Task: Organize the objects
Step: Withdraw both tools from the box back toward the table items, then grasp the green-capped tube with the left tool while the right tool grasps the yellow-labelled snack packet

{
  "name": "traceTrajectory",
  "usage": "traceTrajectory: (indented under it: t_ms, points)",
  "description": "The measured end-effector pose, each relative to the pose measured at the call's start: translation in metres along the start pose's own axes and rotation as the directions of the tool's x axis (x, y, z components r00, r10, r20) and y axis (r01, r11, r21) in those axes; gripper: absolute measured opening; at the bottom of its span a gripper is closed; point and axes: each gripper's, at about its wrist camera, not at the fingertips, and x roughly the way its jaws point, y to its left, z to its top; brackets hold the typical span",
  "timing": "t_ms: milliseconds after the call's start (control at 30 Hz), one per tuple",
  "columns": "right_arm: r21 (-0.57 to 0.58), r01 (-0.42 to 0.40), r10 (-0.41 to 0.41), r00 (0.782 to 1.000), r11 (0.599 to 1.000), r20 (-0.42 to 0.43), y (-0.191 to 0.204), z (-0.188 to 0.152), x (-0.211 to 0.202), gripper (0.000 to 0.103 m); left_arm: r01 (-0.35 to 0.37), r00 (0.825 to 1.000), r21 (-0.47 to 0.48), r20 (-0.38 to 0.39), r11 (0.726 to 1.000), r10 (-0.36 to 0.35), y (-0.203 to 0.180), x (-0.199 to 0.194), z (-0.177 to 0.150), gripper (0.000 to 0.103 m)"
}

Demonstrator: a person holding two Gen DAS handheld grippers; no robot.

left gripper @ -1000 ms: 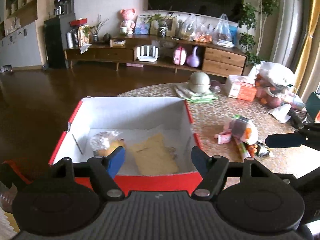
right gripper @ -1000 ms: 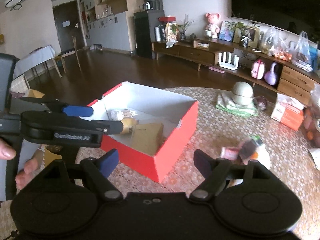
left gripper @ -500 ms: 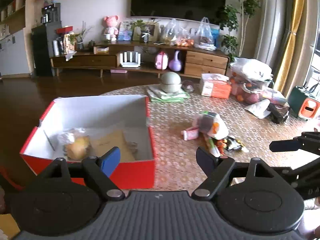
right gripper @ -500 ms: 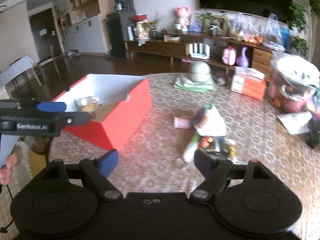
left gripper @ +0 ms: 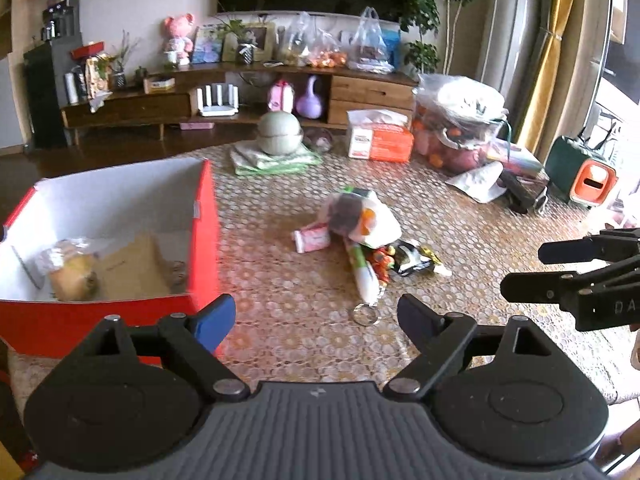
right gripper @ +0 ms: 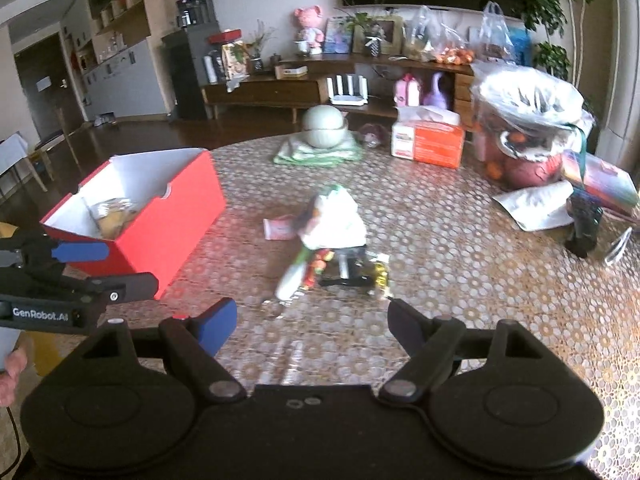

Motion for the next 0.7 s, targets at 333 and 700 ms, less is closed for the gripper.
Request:
traceTrajectory:
  t_ms: [333,700]
  points:
    - [0.034,0.029,-0.028,0.999,0.999,-0.030,-0.035,0.003,0.030,0.082,0.005,1.000,0.019,-0.005,1.000,-0.005,-0.019,0.053,0.003,0.103]
    - [0.071,0.102,-0.097,0.993,0.992,-0.068,-0.073,0.009,0.083,0.082,-0.036,0.998,0.051,-0.053,0.998,0.039,-0.029,0.116,0.005,0.103]
